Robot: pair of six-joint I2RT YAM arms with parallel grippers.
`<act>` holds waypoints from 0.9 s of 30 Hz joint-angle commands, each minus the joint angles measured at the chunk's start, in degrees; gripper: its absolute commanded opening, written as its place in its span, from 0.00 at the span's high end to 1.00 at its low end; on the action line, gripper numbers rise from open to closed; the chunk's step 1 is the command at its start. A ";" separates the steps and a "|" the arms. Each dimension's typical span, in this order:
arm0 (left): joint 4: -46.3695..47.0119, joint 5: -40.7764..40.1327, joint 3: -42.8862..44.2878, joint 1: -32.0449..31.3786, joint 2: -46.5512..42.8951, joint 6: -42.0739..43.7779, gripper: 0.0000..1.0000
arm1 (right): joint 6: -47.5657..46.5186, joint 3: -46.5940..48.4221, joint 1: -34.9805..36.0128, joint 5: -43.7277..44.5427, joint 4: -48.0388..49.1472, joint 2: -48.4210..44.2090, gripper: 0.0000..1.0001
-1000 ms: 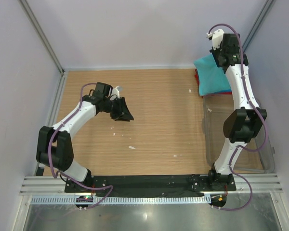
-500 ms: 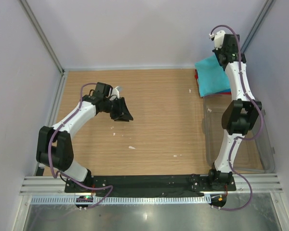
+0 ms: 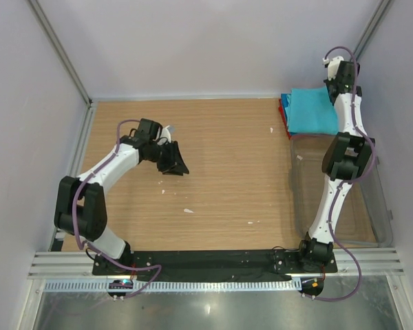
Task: Fold and stack the t-shirts
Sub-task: Neatly place the folded tshirt to the corner
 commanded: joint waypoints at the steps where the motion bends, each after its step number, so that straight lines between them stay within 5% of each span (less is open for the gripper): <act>1: -0.50 -0.25 1.72 -0.06 0.45 1.36 0.67 | 1.42 4.77 0.18 -1.41 6.32 0.47 0.99; 27: -0.94 -0.52 1.98 0.03 1.24 1.28 0.67 | 0.28 6.54 0.44 -2.99 9.57 1.44 0.99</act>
